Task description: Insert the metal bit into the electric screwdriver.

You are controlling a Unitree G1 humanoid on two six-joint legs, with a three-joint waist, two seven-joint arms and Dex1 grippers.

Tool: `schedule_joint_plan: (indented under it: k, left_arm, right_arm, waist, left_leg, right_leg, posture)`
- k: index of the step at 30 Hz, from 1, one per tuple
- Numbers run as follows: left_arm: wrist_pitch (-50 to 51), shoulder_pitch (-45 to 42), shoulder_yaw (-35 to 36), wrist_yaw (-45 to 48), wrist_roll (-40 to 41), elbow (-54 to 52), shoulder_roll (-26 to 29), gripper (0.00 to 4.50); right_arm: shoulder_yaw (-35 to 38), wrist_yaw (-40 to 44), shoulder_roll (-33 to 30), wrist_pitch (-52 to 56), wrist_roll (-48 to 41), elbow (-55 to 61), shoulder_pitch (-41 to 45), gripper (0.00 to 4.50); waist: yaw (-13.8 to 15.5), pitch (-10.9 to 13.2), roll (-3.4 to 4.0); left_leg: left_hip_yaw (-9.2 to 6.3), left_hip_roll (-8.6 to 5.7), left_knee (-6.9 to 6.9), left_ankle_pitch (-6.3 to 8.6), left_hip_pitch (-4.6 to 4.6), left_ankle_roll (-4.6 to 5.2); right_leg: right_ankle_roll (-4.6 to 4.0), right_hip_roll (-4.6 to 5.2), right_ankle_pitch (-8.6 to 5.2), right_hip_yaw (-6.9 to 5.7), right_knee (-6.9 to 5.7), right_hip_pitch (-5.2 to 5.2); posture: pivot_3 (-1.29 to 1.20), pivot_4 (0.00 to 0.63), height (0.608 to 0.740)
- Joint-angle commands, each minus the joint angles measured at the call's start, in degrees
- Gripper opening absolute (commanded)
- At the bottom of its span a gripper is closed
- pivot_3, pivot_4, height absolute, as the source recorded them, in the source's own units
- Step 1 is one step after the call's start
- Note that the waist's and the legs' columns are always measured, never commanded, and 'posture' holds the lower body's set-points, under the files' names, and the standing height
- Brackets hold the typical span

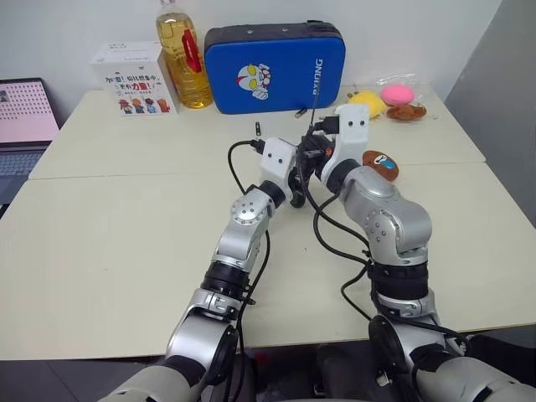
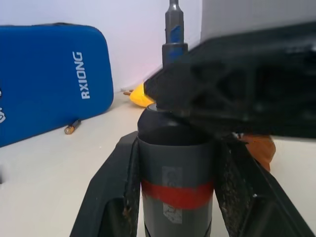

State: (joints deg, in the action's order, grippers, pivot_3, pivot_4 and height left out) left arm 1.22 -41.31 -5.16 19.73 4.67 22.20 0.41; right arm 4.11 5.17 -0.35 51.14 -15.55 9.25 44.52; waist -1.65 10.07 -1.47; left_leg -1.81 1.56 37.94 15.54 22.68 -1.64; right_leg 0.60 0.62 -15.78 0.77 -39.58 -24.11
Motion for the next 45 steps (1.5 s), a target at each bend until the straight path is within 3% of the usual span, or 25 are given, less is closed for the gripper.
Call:
schedule_joint_plan:
  k: [1,11,12,17,21,26,31,35,45]
  left_arm:
    - [-1.25,-1.98,0.63,0.27,0.09,-0.85,0.46,1.68]
    - [-1.08,-4.52,1.80,3.04,1.37,1.34,2.72,1.68]
    - [-0.97,-5.15,2.02,3.73,1.70,1.75,3.28,1.68]
    - [0.56,-9.37,3.56,9.09,3.51,3.30,8.11,1.68]
    - [5.47,-13.96,5.65,22.51,6.95,1.52,20.92,1.68]
    - [7.09,-13.93,3.36,39.73,6.53,0.85,36.67,1.68]
    - [2.10,-12.77,-1.33,54.31,1.84,7.12,47.96,1.68]
    - [-7.52,-12.66,-4.96,53.36,-4.65,14.61,48.84,1.68]
    - [-17.30,-12.79,-7.34,51.42,-9.68,28.12,41.02,1.68]
  right_arm:
    - [6.15,3.28,-3.94,2.45,-5.43,1.64,4.50,1.98]
    - [21.02,12.63,-18.39,22.47,-25.51,1.34,11.41,4.38]
    - [21.91,14.54,-20.17,23.96,-27.60,0.63,11.35,4.46]
    - [19.51,26.92,-30.72,25.18,-33.90,3.24,6.09,4.46]
    - [15.54,40.91,-41.51,23.60,-39.50,12.04,-3.37,4.46]
    - [11.89,42.80,-44.52,19.17,-39.78,19.46,-9.98,4.46]
    - [7.76,40.59,-43.56,14.02,-37.12,24.13,-13.68,4.46]
    - [4.97,38.99,-42.83,10.86,-35.40,24.77,-14.31,4.46]
    - [-2.33,39.58,-44.07,1.61,-25.81,22.66,-17.46,4.46]
  waist:
    - [0.00,0.02,0.01]
    - [-0.01,0.06,0.07]
    - [-0.03,0.06,0.06]
    - [0.07,0.09,0.06]
    - [-0.12,0.26,0.06]
    - [-0.96,0.28,0.12]
    - [-0.15,0.32,0.13]
    - [0.22,0.33,0.12]
    - [1.22,0.33,0.10]
  left_leg:
    - [0.00,0.00,0.00,0.00,0.01,0.00]
    - [-0.01,0.00,-0.03,0.01,0.06,0.02]
    - [-0.02,-0.01,-0.03,0.01,0.07,0.02]
    - [-0.03,-0.02,-0.04,0.01,0.10,0.03]
    - [-0.06,-0.01,-0.04,0.01,0.21,0.04]
    - [0.04,0.14,-0.08,0.18,0.03,0.32]
    - [-0.03,0.13,0.02,0.17,0.09,0.31]
    - [-0.02,0.12,0.03,0.17,0.13,0.31]
    - [0.01,0.07,0.12,0.18,0.21,0.32]
  right_leg:
    - [0.00,0.01,0.00,0.00,0.00,0.00]
    - [0.00,0.00,0.00,-0.01,0.05,-0.02]
    - [0.00,0.00,0.00,-0.03,0.05,-0.03]
    - [0.00,-0.03,0.00,-0.06,0.10,-0.03]
    - [0.00,-0.07,0.00,-0.11,0.20,-0.06]
    - [-0.01,-0.31,0.00,-0.04,0.25,-0.07]
    - [0.00,-0.30,-0.01,-0.12,0.26,-0.04]
    - [0.00,-0.27,-0.01,-0.17,0.33,-0.04]
    - [0.08,-0.19,0.05,-0.23,0.47,-0.01]
  posture:
    - [0.00,0.150,0.740]
    - [0.00,0.150,0.740]
    - [0.00,0.150,0.740]
    - [0.00,0.150,0.740]
    - [0.00,0.150,0.740]
    - [0.00,0.150,0.740]
    - [0.00,0.150,0.740]
    - [0.00,0.150,0.740]
    - [0.00,0.150,0.740]
